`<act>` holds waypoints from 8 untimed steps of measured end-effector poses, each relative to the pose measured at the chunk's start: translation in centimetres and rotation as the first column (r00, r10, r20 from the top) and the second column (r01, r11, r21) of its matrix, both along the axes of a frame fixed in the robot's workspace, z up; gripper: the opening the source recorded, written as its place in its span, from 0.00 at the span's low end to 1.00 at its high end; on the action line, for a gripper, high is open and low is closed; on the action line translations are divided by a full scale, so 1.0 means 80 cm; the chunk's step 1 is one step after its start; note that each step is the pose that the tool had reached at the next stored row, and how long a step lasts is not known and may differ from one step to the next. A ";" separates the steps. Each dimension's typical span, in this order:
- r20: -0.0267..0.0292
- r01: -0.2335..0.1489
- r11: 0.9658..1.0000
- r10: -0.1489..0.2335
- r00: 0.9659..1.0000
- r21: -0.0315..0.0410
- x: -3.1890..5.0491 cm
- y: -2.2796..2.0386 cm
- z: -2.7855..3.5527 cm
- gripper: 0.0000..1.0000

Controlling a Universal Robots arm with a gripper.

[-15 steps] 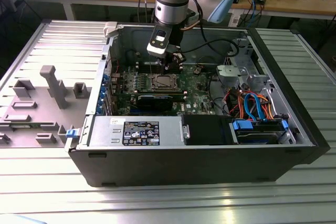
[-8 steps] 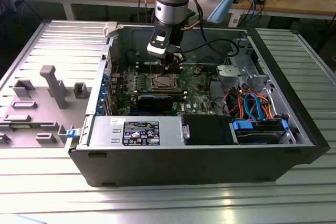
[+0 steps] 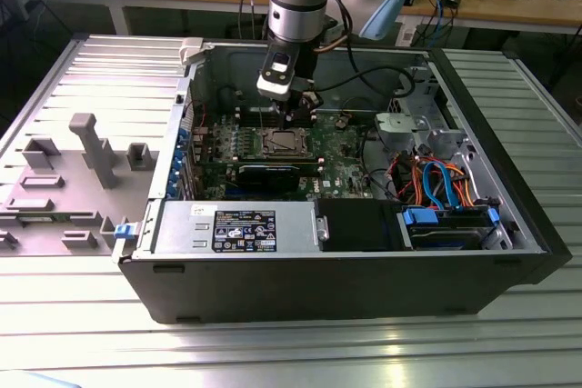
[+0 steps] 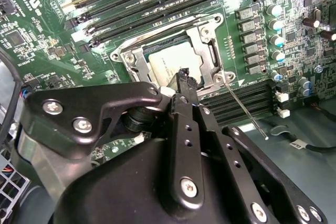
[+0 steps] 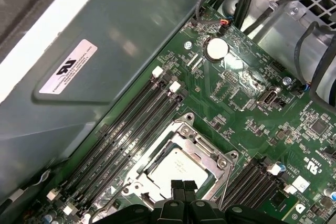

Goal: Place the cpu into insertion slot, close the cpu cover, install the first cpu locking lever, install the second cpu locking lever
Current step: 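Install the first cpu locking lever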

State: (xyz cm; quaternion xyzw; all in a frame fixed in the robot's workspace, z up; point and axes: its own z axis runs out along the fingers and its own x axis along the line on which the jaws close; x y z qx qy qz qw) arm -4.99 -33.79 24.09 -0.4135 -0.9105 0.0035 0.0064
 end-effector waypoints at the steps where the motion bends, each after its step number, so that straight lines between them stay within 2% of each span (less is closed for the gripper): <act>1: 0.000 -0.004 1.000 0.004 1.000 0.000 0.000 0.0000 0.0000 0.11; 8: 0.000 -0.030 1.000 0.030 1.000 0.000 0.000 0.0000 0.0000 0.11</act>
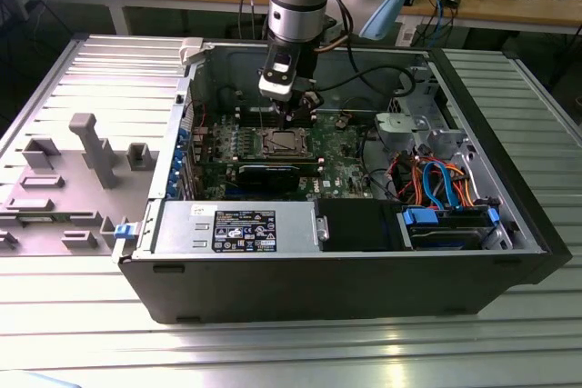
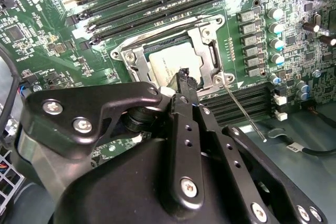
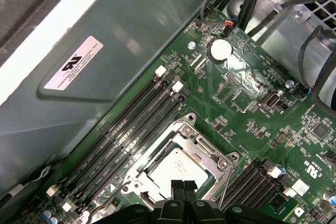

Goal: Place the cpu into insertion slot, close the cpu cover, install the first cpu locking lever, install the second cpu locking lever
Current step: 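Install the first cpu locking lever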

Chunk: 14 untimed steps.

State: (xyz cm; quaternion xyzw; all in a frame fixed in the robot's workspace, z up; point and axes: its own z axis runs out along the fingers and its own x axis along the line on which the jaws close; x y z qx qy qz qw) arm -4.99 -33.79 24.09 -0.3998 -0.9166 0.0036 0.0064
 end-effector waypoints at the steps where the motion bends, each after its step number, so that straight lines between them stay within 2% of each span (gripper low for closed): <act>1: 0.000 -0.002 1.000 0.002 1.000 0.000 0.000 0.0000 0.0000 0.11; 14: 0.000 -0.029 1.000 0.029 1.000 0.000 0.000 0.0000 0.0000 0.11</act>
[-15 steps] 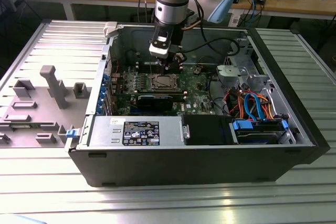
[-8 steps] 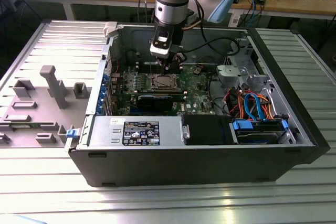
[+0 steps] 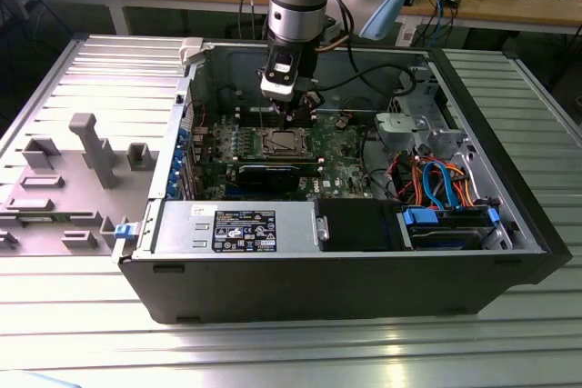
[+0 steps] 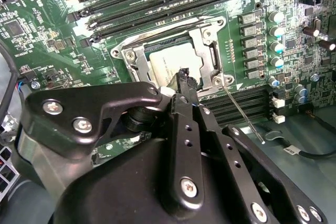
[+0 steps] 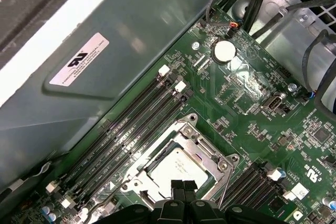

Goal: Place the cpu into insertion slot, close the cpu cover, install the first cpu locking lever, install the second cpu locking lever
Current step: 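Install the first cpu locking lever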

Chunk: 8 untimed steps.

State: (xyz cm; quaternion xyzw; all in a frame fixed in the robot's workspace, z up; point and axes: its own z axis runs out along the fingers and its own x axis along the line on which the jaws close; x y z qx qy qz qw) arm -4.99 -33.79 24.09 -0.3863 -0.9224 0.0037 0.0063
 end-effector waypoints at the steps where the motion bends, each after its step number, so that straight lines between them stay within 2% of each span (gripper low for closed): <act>1: 0.000 -0.002 1.000 0.002 1.000 0.000 0.000 0.0000 0.0000 0.11; 8: 0.000 -0.015 1.000 0.015 1.000 0.000 0.000 0.0000 0.0000 0.11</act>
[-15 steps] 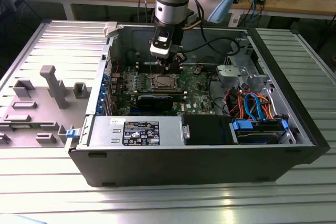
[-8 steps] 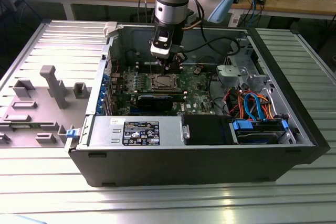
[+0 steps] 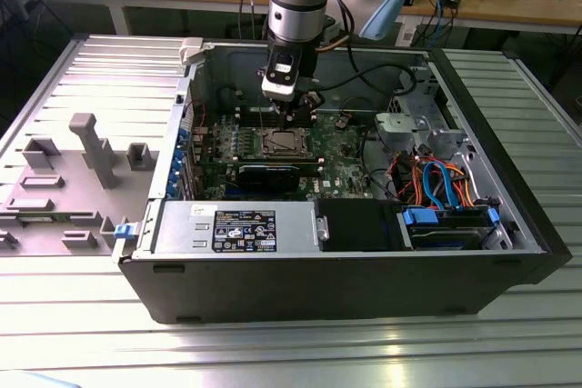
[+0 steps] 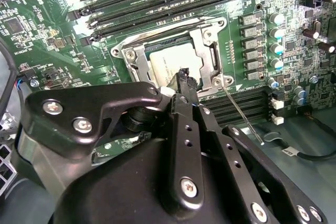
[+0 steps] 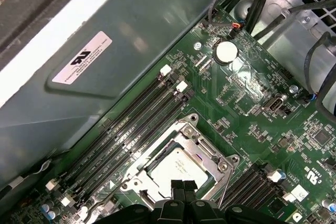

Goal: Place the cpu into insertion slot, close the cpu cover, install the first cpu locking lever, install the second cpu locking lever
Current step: 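Install the first cpu locking lever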

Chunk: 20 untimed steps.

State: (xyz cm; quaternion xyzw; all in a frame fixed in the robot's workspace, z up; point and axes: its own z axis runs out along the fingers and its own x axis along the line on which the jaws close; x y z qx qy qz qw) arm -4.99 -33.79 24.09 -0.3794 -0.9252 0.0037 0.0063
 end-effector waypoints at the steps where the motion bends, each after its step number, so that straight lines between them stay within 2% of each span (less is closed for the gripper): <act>1: 0.000 -0.003 1.000 0.003 1.000 0.000 0.000 0.0000 0.0000 0.11; 20: 0.000 -0.039 0.999 0.039 0.999 0.000 0.000 0.0000 0.0000 0.11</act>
